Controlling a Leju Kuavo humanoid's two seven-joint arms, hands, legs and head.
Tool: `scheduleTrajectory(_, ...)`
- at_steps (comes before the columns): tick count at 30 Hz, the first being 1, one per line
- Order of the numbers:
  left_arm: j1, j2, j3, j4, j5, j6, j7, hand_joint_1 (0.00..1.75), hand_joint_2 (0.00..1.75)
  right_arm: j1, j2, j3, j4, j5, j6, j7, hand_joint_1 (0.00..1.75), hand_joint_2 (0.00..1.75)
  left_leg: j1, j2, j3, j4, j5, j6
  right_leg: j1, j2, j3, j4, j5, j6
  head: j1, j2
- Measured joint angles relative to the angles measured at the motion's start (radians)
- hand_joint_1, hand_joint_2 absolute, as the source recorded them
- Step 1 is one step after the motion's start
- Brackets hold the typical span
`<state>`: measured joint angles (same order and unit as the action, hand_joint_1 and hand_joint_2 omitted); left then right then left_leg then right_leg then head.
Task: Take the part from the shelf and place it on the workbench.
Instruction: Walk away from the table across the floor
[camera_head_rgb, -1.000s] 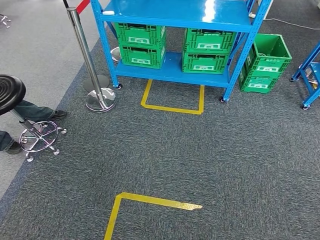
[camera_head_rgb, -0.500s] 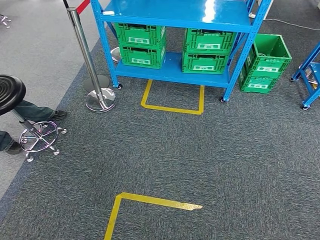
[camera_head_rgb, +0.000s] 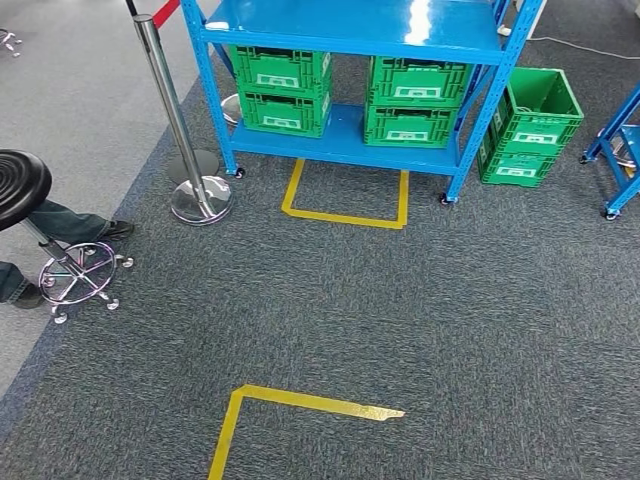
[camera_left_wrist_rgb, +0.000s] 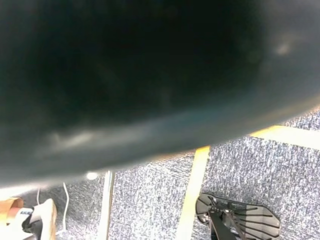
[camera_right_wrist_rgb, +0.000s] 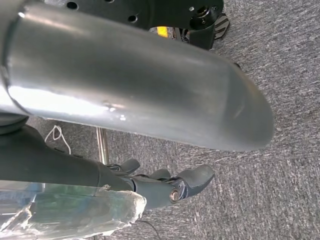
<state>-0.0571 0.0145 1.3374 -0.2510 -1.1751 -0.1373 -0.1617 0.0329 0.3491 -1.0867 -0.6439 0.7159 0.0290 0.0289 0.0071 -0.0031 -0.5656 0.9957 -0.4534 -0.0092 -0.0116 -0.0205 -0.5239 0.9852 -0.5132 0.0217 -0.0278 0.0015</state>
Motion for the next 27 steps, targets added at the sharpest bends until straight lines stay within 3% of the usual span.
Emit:
scheduleTrajectory(5, -0.001, -0.001, 0.003, 0.000, 0.000, 0.007, 0.007, 0.00, 0.00, 0.001, 0.000, 0.003, 0.000, 0.005, 0.000, 0.006, 0.00, 0.00, -0.001, 0.000, 0.000, 0.001, -0.001, 0.001, -0.001, 0.000, 0.000, -0.001, 0.001, 0.001, 0.000, 0.000)
scheduleTrajectory(12, -0.001, 0.001, 0.004, 0.000, 0.000, 0.011, 0.011, 0.00, 0.00, 0.002, 0.007, 0.026, -0.001, 0.007, 0.003, 0.010, 0.00, 0.00, -0.001, 0.000, 0.011, -0.016, 0.002, 0.023, -0.007, 0.002, 0.011, 0.000, -0.004, 0.017, 0.000, 0.000)
scheduleTrajectory(14, -0.003, 0.000, 0.004, -0.001, 0.000, 0.011, 0.011, 0.00, 0.00, 0.002, 0.007, 0.030, -0.002, 0.008, 0.003, 0.011, 0.00, 0.00, 0.004, 0.000, 0.023, -0.034, 0.007, 0.032, -0.007, 0.011, -0.025, 0.075, -0.046, 0.020, 0.005, 0.000)
scheduleTrajectory(16, -0.005, -0.001, 0.004, -0.001, 0.000, 0.011, 0.011, 0.00, 0.00, 0.004, 0.007, 0.035, -0.002, 0.006, 0.005, 0.012, 0.00, 0.00, 0.003, 0.000, 0.026, -0.036, 0.003, 0.035, -0.008, 0.017, -0.100, 0.214, -0.102, 0.022, 0.010, 0.000)
scheduleTrajectory(17, -0.005, -0.002, 0.004, -0.001, 0.000, 0.011, 0.011, 0.00, 0.00, 0.006, 0.007, 0.039, -0.003, 0.004, 0.006, 0.013, 0.00, 0.00, 0.003, 0.000, 0.028, -0.035, 0.000, 0.035, -0.008, 0.017, -0.131, 0.267, -0.114, 0.024, 0.011, 0.000)
scheduleTrajectory(18, -0.004, -0.004, 0.004, -0.001, 0.000, 0.011, 0.011, 0.00, 0.00, 0.009, 0.007, 0.041, -0.003, 0.003, 0.006, 0.015, 0.00, 0.00, 0.003, -0.001, 0.031, -0.035, -0.004, 0.033, -0.009, 0.018, -0.145, 0.283, -0.105, 0.026, 0.012, 0.000)
scheduleTrajectory(19, -0.003, -0.005, 0.004, -0.001, 0.000, 0.011, 0.012, 0.00, 0.00, 0.011, 0.007, 0.044, -0.004, 0.001, 0.007, 0.017, 0.00, 0.00, 0.004, -0.003, 0.037, -0.035, -0.008, 0.030, -0.010, 0.018, -0.140, 0.261, -0.077, 0.027, 0.012, 0.000)
scheduleTrajectory(21, -0.002, -0.008, 0.004, -0.001, 0.000, 0.012, 0.013, 0.00, 0.00, 0.015, 0.007, 0.049, -0.008, -0.003, 0.007, 0.022, 0.00, 0.00, 0.006, -0.005, 0.051, -0.033, -0.020, 0.018, -0.015, 0.018, -0.081, 0.131, -0.002, 0.030, 0.013, 0.000)
scheduleTrajectory(22, -0.003, -0.008, 0.004, -0.001, -0.001, 0.012, 0.014, 0.00, 0.00, 0.015, 0.007, 0.051, -0.010, -0.005, 0.007, 0.025, 0.00, 0.00, 0.005, -0.006, 0.056, -0.029, -0.028, 0.011, -0.017, 0.020, -0.049, 0.070, 0.017, 0.027, 0.014, 0.000)
scheduleTrajectory(24, -0.005, -0.007, 0.005, -0.002, -0.001, 0.012, 0.016, 0.00, 0.00, 0.016, 0.007, 0.056, -0.012, -0.007, 0.007, 0.029, 0.00, 0.00, 0.002, -0.006, 0.060, -0.023, -0.040, -0.001, -0.015, 0.022, -0.017, 0.017, 0.016, 0.016, 0.016, 0.000)
scheduleTrajectory(27, -0.007, -0.007, 0.005, -0.004, -0.001, 0.013, 0.017, 0.00, 0.00, 0.021, 0.008, 0.061, -0.015, -0.007, 0.008, 0.031, 0.00, 0.00, 0.006, -0.006, 0.062, -0.011, -0.054, -0.014, -0.012, 0.022, -0.007, 0.018, 0.001, -0.008, 0.013, 0.000)
